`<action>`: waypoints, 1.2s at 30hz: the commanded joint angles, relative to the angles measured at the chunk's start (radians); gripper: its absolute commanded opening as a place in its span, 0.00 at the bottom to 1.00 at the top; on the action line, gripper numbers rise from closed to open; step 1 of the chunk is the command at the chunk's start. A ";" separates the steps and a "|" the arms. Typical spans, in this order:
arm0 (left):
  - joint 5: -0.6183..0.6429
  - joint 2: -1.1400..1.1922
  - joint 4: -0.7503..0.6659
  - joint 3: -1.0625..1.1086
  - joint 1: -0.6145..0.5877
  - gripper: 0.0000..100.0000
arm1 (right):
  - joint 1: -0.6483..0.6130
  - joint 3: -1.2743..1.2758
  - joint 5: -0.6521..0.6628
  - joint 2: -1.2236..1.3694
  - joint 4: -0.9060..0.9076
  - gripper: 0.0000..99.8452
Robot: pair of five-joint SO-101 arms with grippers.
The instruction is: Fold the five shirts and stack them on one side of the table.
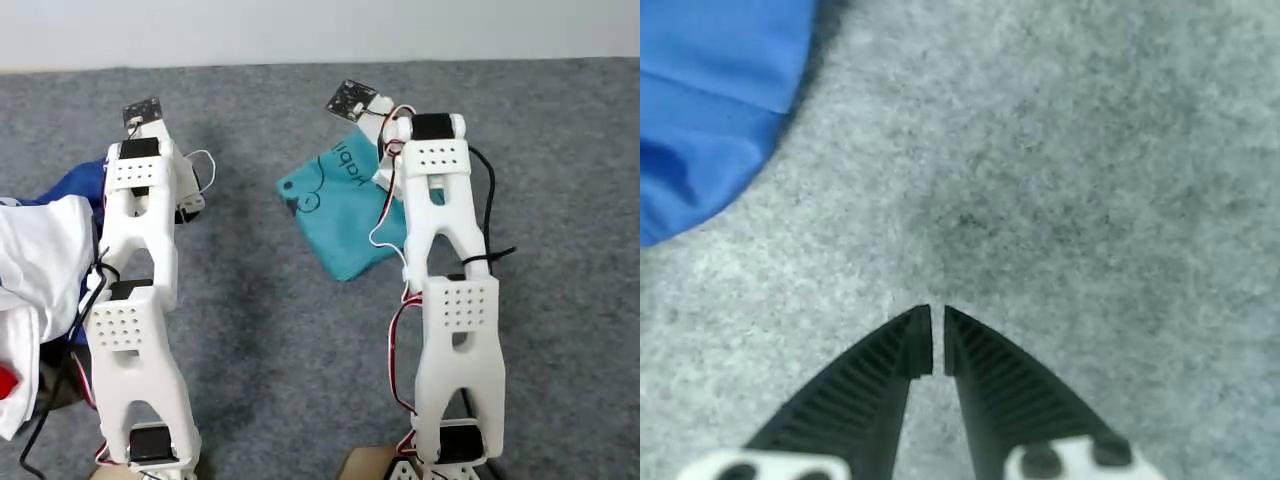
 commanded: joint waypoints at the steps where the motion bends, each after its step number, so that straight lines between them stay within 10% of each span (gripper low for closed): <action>1: -0.009 -0.055 -0.015 -0.016 0.006 0.03 | 0.004 -0.140 0.008 0.035 -0.016 0.05; 14: -0.009 -0.055 -0.023 -0.016 0.006 0.03 | 0.077 -0.362 -0.764 0.062 0.183 0.25; 36: -0.009 -0.055 -0.023 -0.016 0.006 0.03 | -0.036 -0.078 -1.390 -0.288 0.369 0.29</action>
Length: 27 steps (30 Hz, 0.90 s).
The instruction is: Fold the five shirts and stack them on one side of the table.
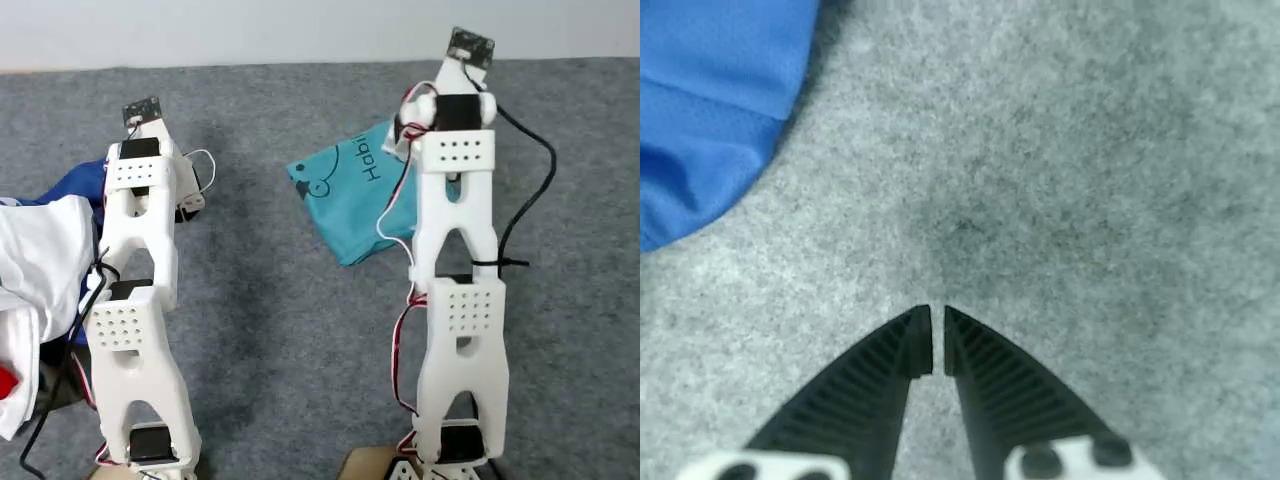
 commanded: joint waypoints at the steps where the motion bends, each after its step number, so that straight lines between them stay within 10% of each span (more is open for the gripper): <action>1: -0.009 -0.055 -0.014 -0.016 0.006 0.03 | -0.047 0.195 -0.091 -0.196 0.044 0.29; 11: -0.009 -0.055 -0.014 -0.016 0.006 0.03 | -0.085 0.494 -0.367 -0.220 0.025 0.49; 27: -0.009 -0.054 -0.012 -0.016 0.006 0.03 | -0.127 0.494 -0.364 -0.035 -0.278 0.44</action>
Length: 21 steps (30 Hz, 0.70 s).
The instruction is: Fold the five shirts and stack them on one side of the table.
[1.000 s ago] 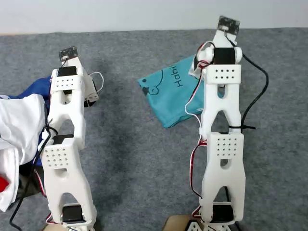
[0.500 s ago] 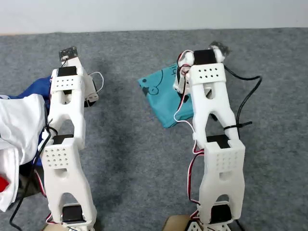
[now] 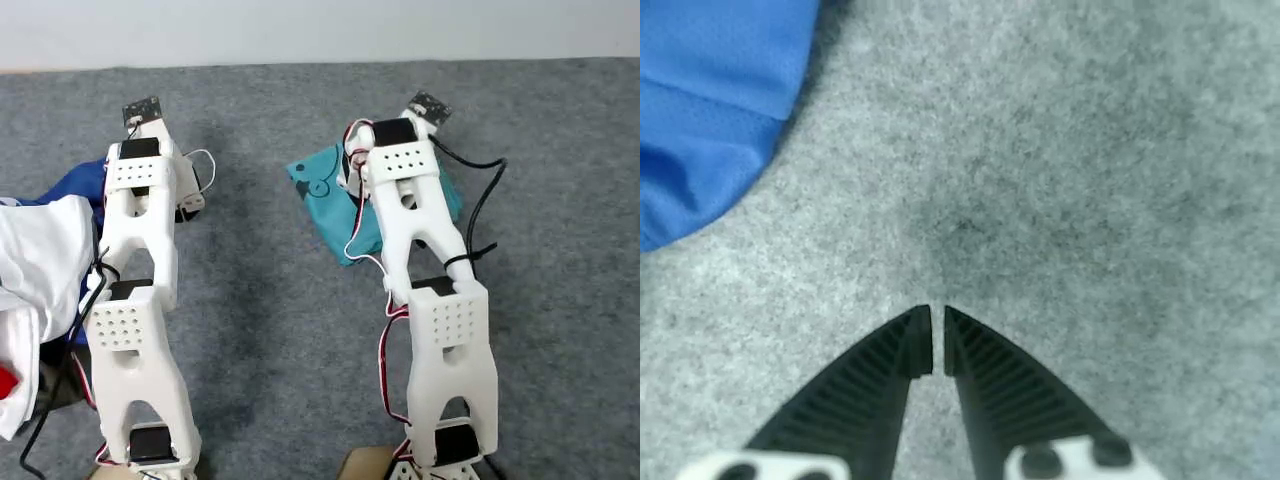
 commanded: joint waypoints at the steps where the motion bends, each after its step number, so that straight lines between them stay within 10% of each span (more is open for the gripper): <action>1: -0.009 -0.054 -0.012 -0.016 0.006 0.03 | -0.002 -0.003 0.015 0.025 -0.036 0.44; 10: -0.009 -0.054 -0.012 -0.016 0.006 0.03 | 0.025 -0.003 0.020 0.150 -0.151 0.42; 18: -0.009 -0.054 -0.012 -0.016 0.006 0.03 | 0.077 -0.005 0.087 0.156 -0.156 0.02; 21: -0.009 -0.054 -0.014 -0.016 0.006 0.03 | 0.097 -0.005 0.114 0.151 -0.134 0.03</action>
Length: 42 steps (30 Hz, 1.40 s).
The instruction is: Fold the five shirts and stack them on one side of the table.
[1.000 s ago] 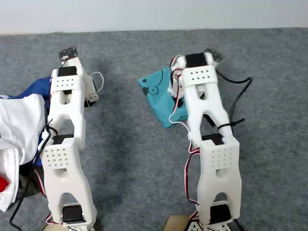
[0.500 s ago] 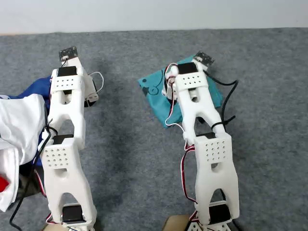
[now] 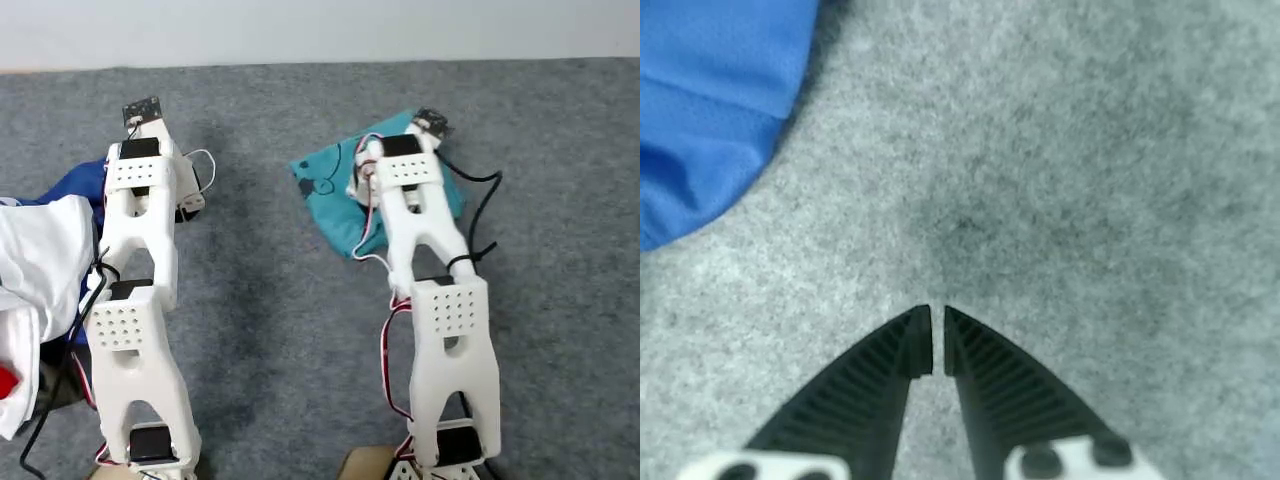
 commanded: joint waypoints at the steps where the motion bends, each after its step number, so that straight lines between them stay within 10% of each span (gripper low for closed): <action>1: -0.009 -0.054 -0.014 -0.016 0.006 0.03 | 0.033 -0.008 0.037 -0.005 0.002 0.02; 16: -0.009 -0.054 -0.014 -0.016 0.008 0.03 | 0.142 -0.115 0.387 -0.226 0.291 0.01; 30: -0.032 -0.052 -0.026 -0.015 0.023 0.03 | 0.657 -0.112 0.988 -0.338 0.404 0.01; 42: -0.043 -0.052 -0.028 -0.015 0.025 0.03 | 0.932 -0.110 1.142 -0.232 0.367 0.01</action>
